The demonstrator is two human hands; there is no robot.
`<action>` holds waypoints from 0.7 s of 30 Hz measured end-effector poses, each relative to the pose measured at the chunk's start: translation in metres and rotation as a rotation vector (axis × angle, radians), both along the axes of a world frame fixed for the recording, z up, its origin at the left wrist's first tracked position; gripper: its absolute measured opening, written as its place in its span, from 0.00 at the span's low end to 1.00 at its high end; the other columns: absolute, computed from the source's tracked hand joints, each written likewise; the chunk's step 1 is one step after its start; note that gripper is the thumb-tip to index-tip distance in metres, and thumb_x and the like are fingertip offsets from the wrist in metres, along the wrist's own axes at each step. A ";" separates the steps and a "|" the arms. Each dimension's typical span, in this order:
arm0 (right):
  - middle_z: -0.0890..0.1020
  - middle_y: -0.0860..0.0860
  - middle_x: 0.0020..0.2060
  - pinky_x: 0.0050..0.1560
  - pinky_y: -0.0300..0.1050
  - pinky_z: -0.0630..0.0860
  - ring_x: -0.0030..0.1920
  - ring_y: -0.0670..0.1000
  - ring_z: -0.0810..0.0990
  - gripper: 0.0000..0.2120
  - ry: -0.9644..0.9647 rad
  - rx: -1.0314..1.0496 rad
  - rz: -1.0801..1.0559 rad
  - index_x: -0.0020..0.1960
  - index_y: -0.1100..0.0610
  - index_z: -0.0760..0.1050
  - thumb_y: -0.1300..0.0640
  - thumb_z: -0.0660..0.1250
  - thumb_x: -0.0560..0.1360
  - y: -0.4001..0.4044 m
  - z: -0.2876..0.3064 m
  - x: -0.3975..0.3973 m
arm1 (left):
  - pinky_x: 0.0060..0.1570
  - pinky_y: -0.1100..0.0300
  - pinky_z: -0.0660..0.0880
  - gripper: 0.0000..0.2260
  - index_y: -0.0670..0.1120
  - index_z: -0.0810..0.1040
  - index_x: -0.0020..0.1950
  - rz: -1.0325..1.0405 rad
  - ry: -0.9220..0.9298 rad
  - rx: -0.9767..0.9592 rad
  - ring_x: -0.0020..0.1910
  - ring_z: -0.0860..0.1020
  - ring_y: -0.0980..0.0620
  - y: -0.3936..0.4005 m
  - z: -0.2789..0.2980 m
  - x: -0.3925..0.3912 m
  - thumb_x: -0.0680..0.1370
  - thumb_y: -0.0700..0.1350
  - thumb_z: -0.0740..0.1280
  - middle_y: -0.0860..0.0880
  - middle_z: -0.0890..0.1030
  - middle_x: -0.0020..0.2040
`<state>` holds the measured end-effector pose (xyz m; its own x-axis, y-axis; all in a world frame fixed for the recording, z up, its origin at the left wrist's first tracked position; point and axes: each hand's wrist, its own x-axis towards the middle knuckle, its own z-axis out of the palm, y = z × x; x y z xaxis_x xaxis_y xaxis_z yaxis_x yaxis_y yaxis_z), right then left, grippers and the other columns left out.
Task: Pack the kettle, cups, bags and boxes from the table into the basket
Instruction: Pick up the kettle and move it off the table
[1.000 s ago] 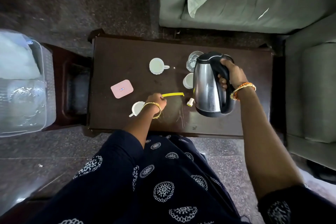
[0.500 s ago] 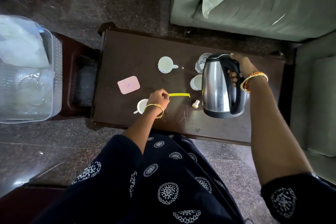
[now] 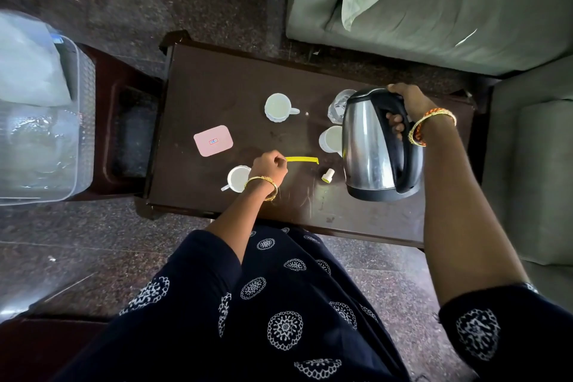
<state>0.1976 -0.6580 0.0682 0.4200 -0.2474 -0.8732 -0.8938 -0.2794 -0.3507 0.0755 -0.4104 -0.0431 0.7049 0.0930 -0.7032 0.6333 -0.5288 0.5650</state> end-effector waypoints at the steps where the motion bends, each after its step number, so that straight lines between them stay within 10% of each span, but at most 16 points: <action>1: 0.67 0.49 0.15 0.24 0.37 0.61 0.16 0.48 0.63 0.23 0.000 -0.004 0.003 0.33 0.58 0.69 0.38 0.58 0.70 0.000 0.002 -0.001 | 0.51 0.46 0.79 0.08 0.43 0.79 0.46 0.004 -0.002 -0.003 0.47 0.82 0.40 0.000 -0.001 -0.001 0.77 0.42 0.61 0.40 0.84 0.47; 21: 0.67 0.48 0.16 0.23 0.36 0.61 0.17 0.48 0.63 0.21 -0.017 -0.012 -0.049 0.33 0.57 0.68 0.39 0.58 0.70 0.004 0.016 -0.022 | 0.48 0.44 0.80 0.08 0.43 0.79 0.44 0.073 0.006 -0.057 0.45 0.82 0.38 0.007 -0.002 -0.023 0.76 0.42 0.60 0.39 0.84 0.45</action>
<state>0.1752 -0.6542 0.0846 0.4217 -0.2786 -0.8629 -0.9005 -0.2402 -0.3625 0.0525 -0.4037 -0.0448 0.6934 0.1034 -0.7131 0.6726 -0.4479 0.5891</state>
